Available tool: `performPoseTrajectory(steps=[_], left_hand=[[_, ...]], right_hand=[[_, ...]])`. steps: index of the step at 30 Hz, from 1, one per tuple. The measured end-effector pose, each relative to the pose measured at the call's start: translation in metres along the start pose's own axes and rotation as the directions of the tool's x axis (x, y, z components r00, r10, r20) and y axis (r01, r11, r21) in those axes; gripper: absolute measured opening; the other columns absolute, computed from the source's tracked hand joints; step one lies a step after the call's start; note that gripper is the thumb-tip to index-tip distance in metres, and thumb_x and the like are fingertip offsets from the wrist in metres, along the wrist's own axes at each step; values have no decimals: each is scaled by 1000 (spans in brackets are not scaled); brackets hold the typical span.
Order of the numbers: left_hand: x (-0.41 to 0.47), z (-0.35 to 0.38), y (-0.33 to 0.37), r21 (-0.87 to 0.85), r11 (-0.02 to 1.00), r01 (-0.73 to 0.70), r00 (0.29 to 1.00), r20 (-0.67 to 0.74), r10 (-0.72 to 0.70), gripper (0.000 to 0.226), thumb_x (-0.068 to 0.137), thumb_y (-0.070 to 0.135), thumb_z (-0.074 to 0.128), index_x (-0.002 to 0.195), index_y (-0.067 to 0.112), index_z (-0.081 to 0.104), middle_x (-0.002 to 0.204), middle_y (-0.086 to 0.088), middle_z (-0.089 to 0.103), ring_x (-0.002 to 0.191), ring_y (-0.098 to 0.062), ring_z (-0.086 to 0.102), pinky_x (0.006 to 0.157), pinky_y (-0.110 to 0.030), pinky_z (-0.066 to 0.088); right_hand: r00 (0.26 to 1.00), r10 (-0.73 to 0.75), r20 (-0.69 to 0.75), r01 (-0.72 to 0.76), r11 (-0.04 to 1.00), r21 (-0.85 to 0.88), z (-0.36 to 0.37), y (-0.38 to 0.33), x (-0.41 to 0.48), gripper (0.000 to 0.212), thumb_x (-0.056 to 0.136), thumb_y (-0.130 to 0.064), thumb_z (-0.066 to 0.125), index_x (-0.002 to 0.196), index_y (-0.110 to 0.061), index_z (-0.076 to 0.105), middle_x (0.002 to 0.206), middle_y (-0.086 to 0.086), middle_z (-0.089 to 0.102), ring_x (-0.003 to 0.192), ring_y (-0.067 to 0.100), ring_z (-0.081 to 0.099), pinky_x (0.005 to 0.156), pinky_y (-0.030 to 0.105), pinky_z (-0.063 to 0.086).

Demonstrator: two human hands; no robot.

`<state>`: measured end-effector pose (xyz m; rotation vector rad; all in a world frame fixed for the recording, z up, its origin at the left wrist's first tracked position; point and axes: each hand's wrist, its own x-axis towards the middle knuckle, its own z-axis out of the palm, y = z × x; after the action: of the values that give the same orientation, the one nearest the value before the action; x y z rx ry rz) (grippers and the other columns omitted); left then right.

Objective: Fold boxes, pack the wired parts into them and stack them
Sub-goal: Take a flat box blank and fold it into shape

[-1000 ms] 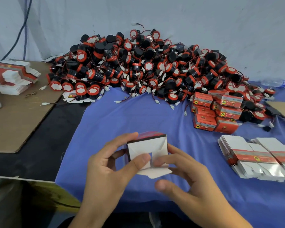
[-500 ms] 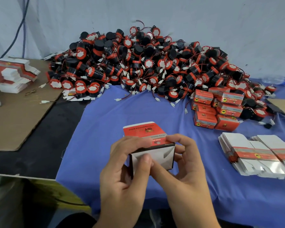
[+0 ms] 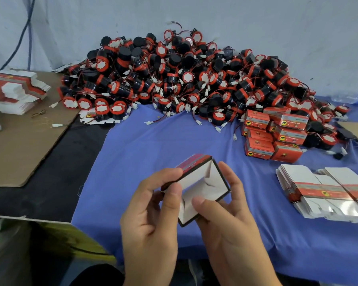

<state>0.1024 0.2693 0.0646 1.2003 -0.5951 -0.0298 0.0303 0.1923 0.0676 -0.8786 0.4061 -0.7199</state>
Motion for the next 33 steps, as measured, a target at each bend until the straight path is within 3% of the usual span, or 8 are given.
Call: performPoseTrajectory(steps=[13, 19, 23, 27, 28, 30, 32, 33], left_hand=[[-5, -4, -4, 256, 966, -29, 987, 158, -13, 22, 97, 42, 58, 118, 46, 62, 117, 17, 66, 111, -6, 65, 74, -15, 56], [9, -21, -13, 187, 949, 255, 860, 406, -311, 46, 83, 80, 50, 125, 60, 52, 121, 26, 64, 115, 0, 63, 83, -18, 56], [25, -25, -28, 342, 914, 216, 797, 479, -368, 78, 57, 81, 75, 127, 59, 49, 122, 25, 62, 117, -2, 59, 96, -33, 53], [37, -25, -43, 301, 929, 214, 845, 419, -331, 62, 61, 52, 87, 116, 44, 61, 113, 16, 69, 106, -6, 67, 88, -24, 57], [40, -27, -49, 228, 934, 274, 846, 404, -347, 62, 62, 45, 89, 117, 44, 60, 113, 12, 71, 107, -10, 68, 89, -23, 57], [44, -29, -63, 152, 928, 340, 832, 412, -372, 72, 66, 35, 88, 127, 45, 52, 115, 7, 71, 110, -14, 69, 91, -23, 56], [44, -30, -80, 207, 918, 338, 808, 437, -396, 71, 72, 35, 86, 131, 45, 48, 123, 10, 69, 117, -13, 65, 96, -25, 54], [43, -31, -91, 302, 906, 296, 805, 431, -407, 68, 76, 35, 85, 133, 44, 48, 130, 15, 65, 124, -9, 60, 102, -28, 51]], right_hand=[[999, 4, 46, -7, 998, 62, -6, -5, 1, 80, 55, -17, 92, 125, -44, 63, 99, 17, 72, 91, 31, 70, 80, 41, 59], [980, -89, 178, 143, 938, -315, -19, -17, 2, 91, 69, -25, 92, 139, -56, 44, 91, 13, 76, 80, 22, 73, 67, 29, 58], [925, -79, 371, 359, 495, -791, -27, -16, 7, 99, 85, -19, 80, 145, -68, 18, 104, -18, 73, 91, 5, 71, 77, 23, 57], [779, -319, 540, 513, -172, -841, -32, -10, 18, 110, 74, -30, 84, 155, -50, 14, 142, -36, 36, 134, -8, 34, 101, 26, 38], [739, -446, 505, 487, -164, -858, -35, -8, 21, 106, 73, -36, 86, 155, -46, 20, 149, -29, 34, 141, 2, 31, 110, 26, 31], [787, -568, 241, 425, 217, -879, -45, 0, 28, 91, 76, -34, 87, 150, -44, 35, 147, -19, 44, 138, 7, 42, 110, 22, 37], [914, -403, 46, 312, 625, -716, -57, 16, 39, 71, 78, -9, 85, 136, -35, 54, 127, -11, 65, 118, 11, 63, 95, 25, 53], [943, -331, 31, 253, 654, -713, -64, 27, 44, 62, 78, 4, 81, 125, -31, 62, 116, -8, 71, 108, 12, 69, 87, 23, 56]])
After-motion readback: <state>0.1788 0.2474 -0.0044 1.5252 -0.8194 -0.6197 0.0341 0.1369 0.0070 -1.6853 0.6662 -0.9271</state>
